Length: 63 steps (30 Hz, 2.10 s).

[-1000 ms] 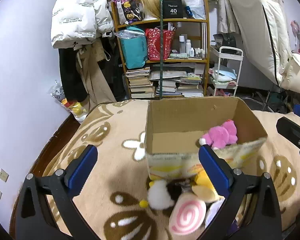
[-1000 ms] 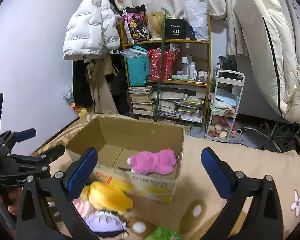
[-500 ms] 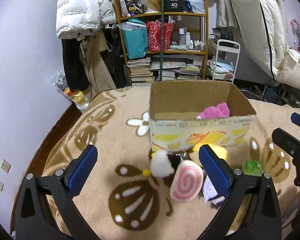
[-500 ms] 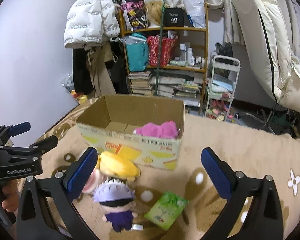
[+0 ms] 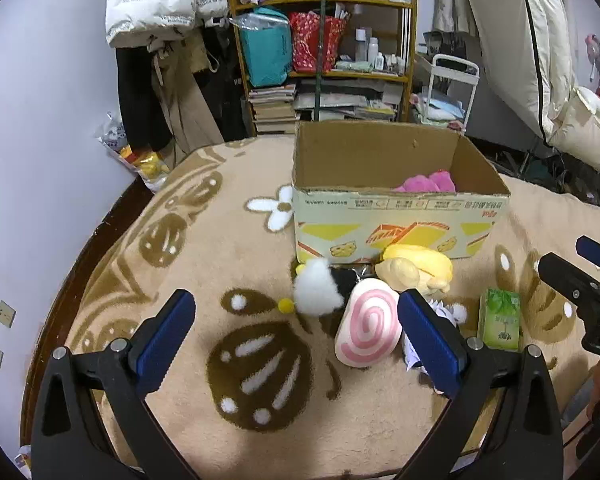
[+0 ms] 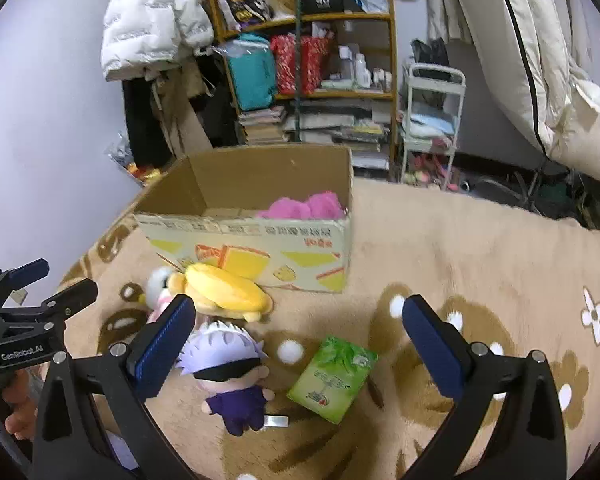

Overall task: Organize soft objects
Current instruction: 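Grasp the pink-swirl cushion with the left tool while the right tool grasps the green tissue pack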

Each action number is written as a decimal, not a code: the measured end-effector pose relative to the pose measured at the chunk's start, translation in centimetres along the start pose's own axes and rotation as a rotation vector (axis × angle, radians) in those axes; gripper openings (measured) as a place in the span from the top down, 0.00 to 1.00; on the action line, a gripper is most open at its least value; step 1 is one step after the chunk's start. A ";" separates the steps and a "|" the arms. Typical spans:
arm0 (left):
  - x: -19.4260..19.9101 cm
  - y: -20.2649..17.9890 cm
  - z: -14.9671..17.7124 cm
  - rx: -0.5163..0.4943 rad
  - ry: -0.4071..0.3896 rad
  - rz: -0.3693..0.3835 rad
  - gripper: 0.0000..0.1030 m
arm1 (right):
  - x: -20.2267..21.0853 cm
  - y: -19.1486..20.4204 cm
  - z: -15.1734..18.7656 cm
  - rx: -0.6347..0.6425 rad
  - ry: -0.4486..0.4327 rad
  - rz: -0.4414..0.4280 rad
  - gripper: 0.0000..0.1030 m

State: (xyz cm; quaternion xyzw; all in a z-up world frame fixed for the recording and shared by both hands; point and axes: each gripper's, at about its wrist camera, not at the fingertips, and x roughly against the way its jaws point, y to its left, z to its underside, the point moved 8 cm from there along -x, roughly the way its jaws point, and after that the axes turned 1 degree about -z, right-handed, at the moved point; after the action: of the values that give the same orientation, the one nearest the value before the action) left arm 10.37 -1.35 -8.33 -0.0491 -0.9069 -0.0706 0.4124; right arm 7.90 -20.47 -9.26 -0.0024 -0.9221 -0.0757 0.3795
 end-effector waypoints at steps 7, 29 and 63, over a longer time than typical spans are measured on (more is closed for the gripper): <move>-1.8 -0.7 0.4 -0.008 0.043 0.010 0.03 | -2.2 -0.9 0.8 -0.043 0.067 0.011 0.00; -6.4 -3.1 0.9 -0.052 0.119 0.011 0.03 | -7.1 -3.3 3.2 -0.114 0.220 0.073 0.00; -11.2 -4.4 3.4 0.040 0.269 0.151 0.28 | -12.8 -5.2 6.5 -0.183 0.431 0.049 0.39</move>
State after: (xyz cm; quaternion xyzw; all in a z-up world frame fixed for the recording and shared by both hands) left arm 14.53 -5.50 -19.39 -0.0990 -0.8384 -0.0272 0.5353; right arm 12.11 -23.99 -23.47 -0.0427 -0.8086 -0.1486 0.5676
